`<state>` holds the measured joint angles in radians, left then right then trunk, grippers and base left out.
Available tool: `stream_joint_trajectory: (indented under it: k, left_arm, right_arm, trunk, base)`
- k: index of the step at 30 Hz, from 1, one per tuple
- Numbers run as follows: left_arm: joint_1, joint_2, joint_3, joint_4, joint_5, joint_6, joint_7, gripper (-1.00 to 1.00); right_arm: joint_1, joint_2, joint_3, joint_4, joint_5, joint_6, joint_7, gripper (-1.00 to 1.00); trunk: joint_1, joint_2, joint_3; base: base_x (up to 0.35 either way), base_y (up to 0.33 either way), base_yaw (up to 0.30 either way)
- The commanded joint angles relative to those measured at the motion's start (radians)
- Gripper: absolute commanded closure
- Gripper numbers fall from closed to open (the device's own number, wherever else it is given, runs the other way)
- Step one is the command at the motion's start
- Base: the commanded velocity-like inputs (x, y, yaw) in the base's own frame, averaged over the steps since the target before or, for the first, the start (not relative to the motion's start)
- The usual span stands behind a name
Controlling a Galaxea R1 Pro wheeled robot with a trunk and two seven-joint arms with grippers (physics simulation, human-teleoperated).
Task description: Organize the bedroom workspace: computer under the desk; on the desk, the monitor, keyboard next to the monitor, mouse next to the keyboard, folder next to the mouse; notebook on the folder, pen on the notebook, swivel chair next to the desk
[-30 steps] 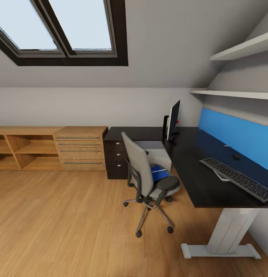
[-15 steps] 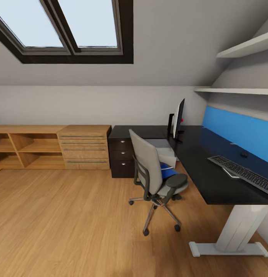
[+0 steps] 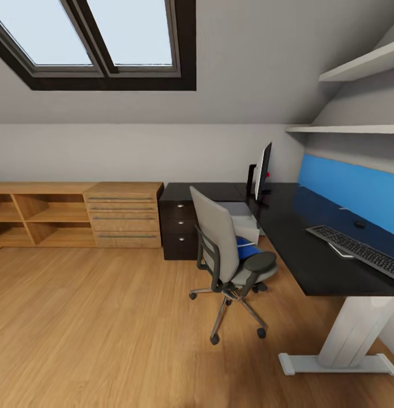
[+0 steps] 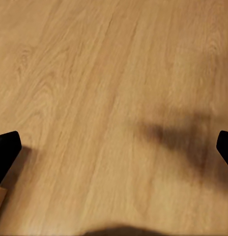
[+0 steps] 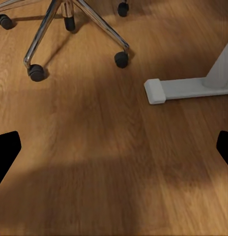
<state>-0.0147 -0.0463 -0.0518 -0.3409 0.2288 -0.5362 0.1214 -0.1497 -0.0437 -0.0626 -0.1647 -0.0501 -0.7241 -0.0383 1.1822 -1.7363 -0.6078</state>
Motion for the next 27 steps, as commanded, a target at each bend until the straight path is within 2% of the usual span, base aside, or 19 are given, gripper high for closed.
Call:
stream_joint_trajectory:
  k: [1, 7, 9, 10, 11, 13, 14, 15, 16, 17, 18, 20, 22, 23, 25, 27]
  left_arm:
    - [-0.001, 0.0, -0.006, -0.001, 0.006, -0.003, 0.005, -1.0]
    - [-0.001, -0.012, -0.008, -0.062, 0.004, 0.01, 0.006, -1.0]
    - [-0.001, -0.023, -0.009, -0.12, 0.003, 0.06, 0.006, -1.0]
    - [-0.001, -0.029, -0.01, -0.175, 0.002, 0.12, 0.007, -1.0]
    - [-0.001, -0.038, -0.011, -0.422, -0.011, 0.41, 0.016, -1.0]
    - [-0.006, -0.039, -0.011, -0.514, -0.02, 0.522, 0.028, -1.0]
    - [-0.018, -0.04, -0.011, -0.596, -0.029, 0.623, 0.042, -1.0]
    - [-0.028, -0.04, -0.011, -0.632, -0.032, 0.666, 0.049, -1.0]
    - [-0.054, -0.041, -0.01, -0.684, -0.037, 0.734, 0.058, -1.0]
    - [-0.134, -0.045, -0.01, -0.719, -0.039, 0.811, 0.067, -1.0]
    - [-0.187, -0.047, -0.01, -0.701, -0.04, 0.835, 0.069, -1.0]
    - [-0.247, -0.049, -0.01, -0.66, -0.039, 0.855, 0.073, -1.0]
    - [-0.311, -0.053, -0.009, -0.604, -0.038, 0.871, 0.074, -1.0]
    - [-0.373, -0.056, -0.009, -0.536, -0.037, 0.883, 0.073, -1.0]
    - [-0.431, -0.058, -0.009, -0.464, -0.037, 0.89, 0.072, -1.0]
    - [-0.51, -0.064, -0.008, -0.344, -0.038, 0.896, 0.068, -1.0]
  right_arm:
    - [-0.001, -0.002, -0.001, -0.001, -0.005, -0.005, 0.003, -1.0]
    - [-0.002, -0.007, 0.001, -0.033, -0.003, -0.023, 0.004, -1.0]
    - [-0.002, -0.004, 0.004, -0.068, -0.001, -0.028, 0.005, -1.0]
    - [-0.002, 0.0, 0.005, -0.093, 0.0, -0.027, 0.005, -1.0]
    - [-0.027, 0.026, 0.007, -0.165, 0.001, 0.007, 0.004, -1.0]
    - [-0.057, 0.031, 0.007, -0.185, 0.001, 0.04, 0.003, -1.0]
    - [-0.099, 0.035, 0.007, -0.2, 0.001, 0.086, 0.002, -1.0]
    - [-0.123, 0.037, 0.007, -0.204, 0.001, 0.115, 0.002, -1.0]
    - [-0.176, 0.039, 0.007, -0.21, 0.0, 0.185, 0.001, -1.0]
    - [-0.29, 0.04, 0.007, -0.211, -0.001, 0.361, -0.005, -1.0]
    - [-0.343, 0.041, 0.007, -0.21, -0.002, 0.451, -0.008, -1.0]
    - [-0.389, 0.04, 0.006, -0.21, -0.003, 0.528, -0.01, -1.0]
    - [-0.428, 0.04, 0.004, -0.208, -0.004, 0.584, -0.012, -1.0]
    - [-0.458, 0.04, 0.003, -0.206, -0.006, 0.621, -0.012, -1.0]
    - [-0.481, 0.04, 0.002, -0.202, -0.007, 0.646, -0.013, -1.0]
    - [-0.505, 0.042, 0.0, -0.192, -0.01, 0.681, -0.017, -1.0]
  trunk:
    - [0.004, -0.008, -0.004]
    - [0.027, -0.05, -0.023]
    - [0.035, -0.064, -0.029]
    - [0.038, -0.071, -0.032]
    - [0.042, -0.078, -0.036]
    - [0.05, -0.092, -0.042]
    - [0.054, -0.099, -0.045]
    - [0.058, -0.106, -0.048]
    - [0.061, -0.113, -0.051]
    - [0.065, -0.12, -0.054]
    - [0.069, -0.127, -0.057]
    - [0.077, -0.141, -0.064]
    - [0.084, -0.155, -0.07]
    - [0.088, -0.162, -0.073]
    - [0.096, -0.176, -0.079]
    - [0.104, -0.19, -0.086]
  base:
    - [0.0, 0.0, 0.0]
    - [0.0, 0.0, 0.0]
    - [0.0, 0.0, 0.0]
    - [0.0, 0.0, 0.0]
    - [0.0, 0.0, 0.0]
    - [0.0, 0.0, 0.0]
    - [0.0, 0.0, 0.0]
    - [0.0, 0.0, 0.0]
    - [0.0, 0.0, 0.0]
    - [0.0, 0.0, 0.0]
    - [0.0, 0.0, 0.0]
    - [0.0, 0.0, 0.0]
    - [0.0, 0.0, 0.0]
    - [0.0, 0.0, 0.0]
    - [0.0, 0.0, 0.0]
    - [0.0, 0.0, 0.0]
